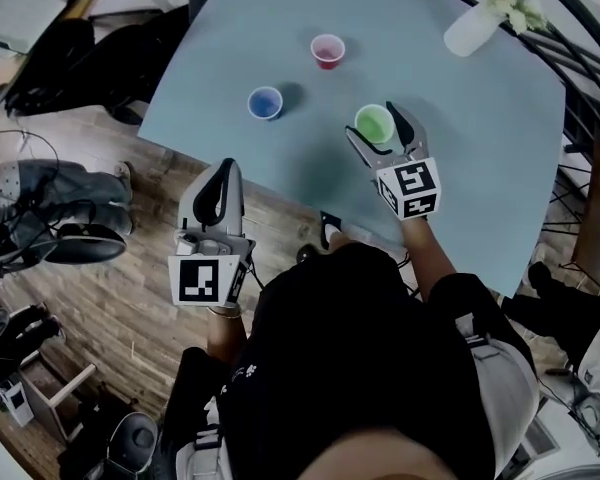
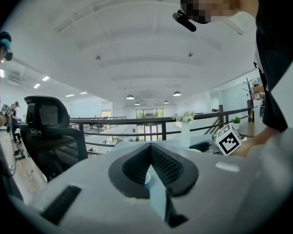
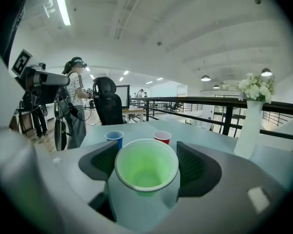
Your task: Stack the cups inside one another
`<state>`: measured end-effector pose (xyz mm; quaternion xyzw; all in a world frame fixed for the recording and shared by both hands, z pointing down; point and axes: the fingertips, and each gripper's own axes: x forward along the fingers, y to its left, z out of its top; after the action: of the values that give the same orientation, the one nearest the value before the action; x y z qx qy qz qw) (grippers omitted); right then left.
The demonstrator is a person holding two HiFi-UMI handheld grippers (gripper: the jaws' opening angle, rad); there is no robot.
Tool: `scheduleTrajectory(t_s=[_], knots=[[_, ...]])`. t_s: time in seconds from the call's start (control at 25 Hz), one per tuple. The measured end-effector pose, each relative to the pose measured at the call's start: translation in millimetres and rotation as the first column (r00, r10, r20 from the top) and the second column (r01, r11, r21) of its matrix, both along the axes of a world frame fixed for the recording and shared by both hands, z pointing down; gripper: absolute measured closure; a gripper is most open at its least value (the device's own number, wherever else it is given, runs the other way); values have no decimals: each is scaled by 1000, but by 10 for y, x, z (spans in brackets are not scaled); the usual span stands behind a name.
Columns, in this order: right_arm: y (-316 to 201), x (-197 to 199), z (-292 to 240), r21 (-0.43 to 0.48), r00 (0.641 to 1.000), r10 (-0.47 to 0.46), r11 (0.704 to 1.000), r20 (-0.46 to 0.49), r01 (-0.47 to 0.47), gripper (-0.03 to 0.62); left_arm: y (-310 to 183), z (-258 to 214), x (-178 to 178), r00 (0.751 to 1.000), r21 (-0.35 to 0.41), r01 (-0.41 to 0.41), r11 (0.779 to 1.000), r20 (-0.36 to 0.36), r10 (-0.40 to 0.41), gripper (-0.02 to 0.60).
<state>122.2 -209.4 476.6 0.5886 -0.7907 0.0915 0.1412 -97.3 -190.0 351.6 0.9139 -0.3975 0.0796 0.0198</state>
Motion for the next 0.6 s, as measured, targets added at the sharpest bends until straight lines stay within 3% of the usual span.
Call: scheduleTrajectory(t_s=[0.6], knots=[[-577,-758,-370,82,979,-203,976,0,203,227,1,-42,-480,987,-1,158,987,3,-158,589]])
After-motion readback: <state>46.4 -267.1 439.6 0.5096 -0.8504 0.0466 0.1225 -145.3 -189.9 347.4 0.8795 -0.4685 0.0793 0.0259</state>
